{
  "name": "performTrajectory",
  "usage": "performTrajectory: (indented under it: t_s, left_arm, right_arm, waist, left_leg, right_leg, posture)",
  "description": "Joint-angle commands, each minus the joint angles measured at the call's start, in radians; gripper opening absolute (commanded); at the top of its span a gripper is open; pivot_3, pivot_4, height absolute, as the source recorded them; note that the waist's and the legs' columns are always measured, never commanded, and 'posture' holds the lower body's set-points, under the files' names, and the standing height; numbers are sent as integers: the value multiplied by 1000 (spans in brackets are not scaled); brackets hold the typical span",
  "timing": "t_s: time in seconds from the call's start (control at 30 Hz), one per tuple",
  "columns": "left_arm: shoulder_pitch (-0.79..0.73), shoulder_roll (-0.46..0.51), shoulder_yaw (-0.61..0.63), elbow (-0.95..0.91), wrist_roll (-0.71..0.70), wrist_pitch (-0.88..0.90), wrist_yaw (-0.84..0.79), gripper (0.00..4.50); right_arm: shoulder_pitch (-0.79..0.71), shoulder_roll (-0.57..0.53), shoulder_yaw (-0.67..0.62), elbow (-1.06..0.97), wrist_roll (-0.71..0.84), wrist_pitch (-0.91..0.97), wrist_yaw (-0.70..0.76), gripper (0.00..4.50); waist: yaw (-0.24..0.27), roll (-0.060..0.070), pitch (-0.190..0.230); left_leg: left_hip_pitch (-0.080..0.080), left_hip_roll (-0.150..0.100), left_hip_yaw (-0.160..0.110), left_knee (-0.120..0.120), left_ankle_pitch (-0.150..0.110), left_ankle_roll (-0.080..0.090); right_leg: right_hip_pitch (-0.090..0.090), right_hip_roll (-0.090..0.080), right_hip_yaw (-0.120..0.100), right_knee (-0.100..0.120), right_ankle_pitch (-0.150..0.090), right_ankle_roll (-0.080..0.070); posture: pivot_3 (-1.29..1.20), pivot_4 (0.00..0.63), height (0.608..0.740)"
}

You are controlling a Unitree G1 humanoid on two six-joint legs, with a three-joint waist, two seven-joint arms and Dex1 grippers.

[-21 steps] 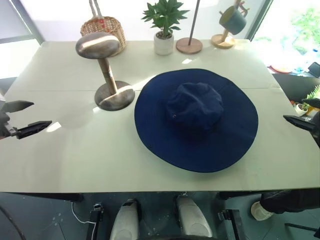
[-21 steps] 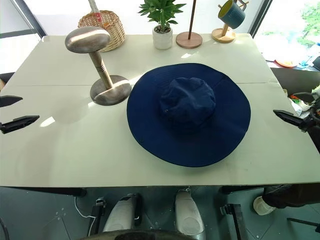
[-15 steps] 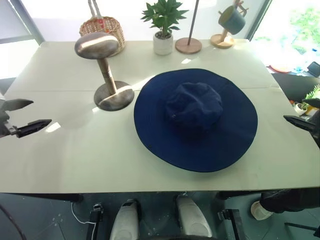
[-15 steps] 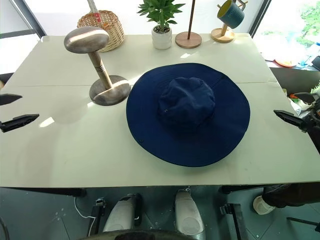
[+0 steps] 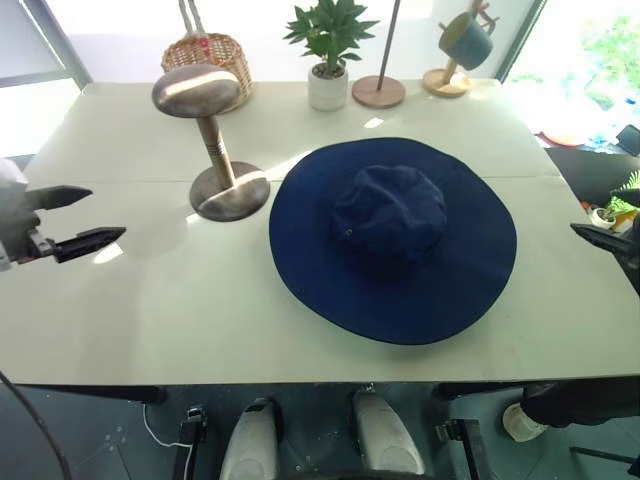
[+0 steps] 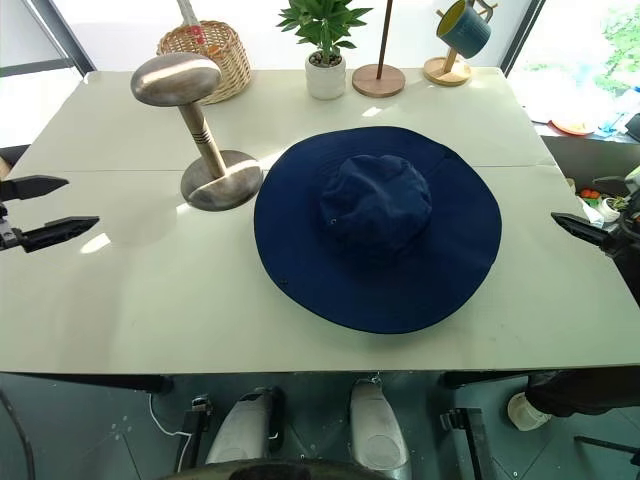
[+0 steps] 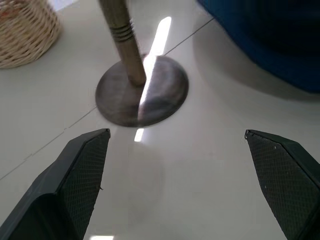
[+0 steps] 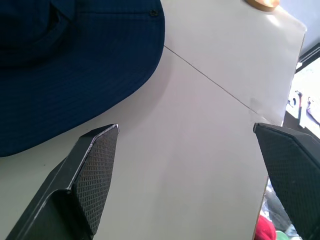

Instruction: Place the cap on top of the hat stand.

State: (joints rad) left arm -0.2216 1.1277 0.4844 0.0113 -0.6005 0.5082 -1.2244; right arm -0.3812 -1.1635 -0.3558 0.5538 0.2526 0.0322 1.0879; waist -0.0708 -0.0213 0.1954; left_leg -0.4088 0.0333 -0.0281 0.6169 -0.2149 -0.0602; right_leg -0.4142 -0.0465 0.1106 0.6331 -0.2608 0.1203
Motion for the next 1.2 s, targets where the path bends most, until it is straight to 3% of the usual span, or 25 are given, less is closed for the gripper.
performTrajectory:
  t_s: [0.03, 0.3, 0.43, 0.53, 0.67, 0.83, 1.03, 1.2]
  left_arm:
    - [-52, 9, 11, -125, -130, 111, -11, 4500]
    - [-320, -52, -293, -153, -151, 173, -98, 4500]
    - [-399, -86, -395, -127, -127, 156, -175, 4500]
    - [-450, -120, -438, -102, -110, 153, -198, 4500]
    - [-490, -147, -468, -83, -91, 147, -222, 4500]
    - [-516, -161, -484, -74, -79, 155, -248, 4500]
    - [-521, -165, -490, -95, -80, 165, -261, 4500]
    - [-526, -168, -486, -94, -76, 164, -258, 4500]
  right_arm:
    - [69, -53, -44, -152, -40, -75, -19, 4424]
    - [438, 23, -206, -716, -133, -73, -62, 4424]
    - [652, 150, -242, -1011, -242, -65, -109, 4424]
    - [766, 266, -201, -1138, -350, -78, -188, 4424]
    - [875, 366, -130, -1177, -525, -152, -288, 4424]
    - [898, 424, -39, -1161, -671, -197, -389, 4424]
    - [844, 427, 87, -1051, -825, -289, -518, 4424]
    - [764, 423, 144, -954, -863, -330, -591, 4424]
  waist:
    - [2, 0, 0]
    - [0, 2, 0]
    - [4, -2, -1]
    - [8, -2, -1]
    - [7, -3, -1]
    - [2, -4, -1]
    - [4, -4, -1]
    - [3, -8, -3]
  left_leg:
    - [0, 0, 0, 0, 0, 0]
    - [1, -1, -3, 6, 0, 0]
    - [0, -1, -4, 10, 0, 0]
    - [0, -1, -5, 12, 0, 0]
    - [0, -1, -4, 14, 0, 0]
    - [0, -1, -4, 14, 0, 0]
    - [0, -1, -4, 14, 0, 0]
    - [1, -1, -5, 14, 0, 0]
  right_leg:
    - [0, 0, 0, 1, 0, 0]
    - [4, 1, 0, 4, -1, 2]
    - [5, 2, -1, 6, -2, 3]
    - [5, 2, -1, 7, -2, 4]
    - [6, 1, -1, 7, -2, 3]
    - [6, 1, -1, 7, -2, 2]
    - [6, 1, -1, 7, -2, 2]
    - [6, 1, -1, 7, -2, 2]
  posture:
    - [0, 150, 740]
    - [0, 150, 740]
    - [0, 150, 740]
    - [0, 150, 740]
    - [0, 150, 740]
    - [0, 150, 740]
    - [0, 150, 740]
    - [0, 150, 740]
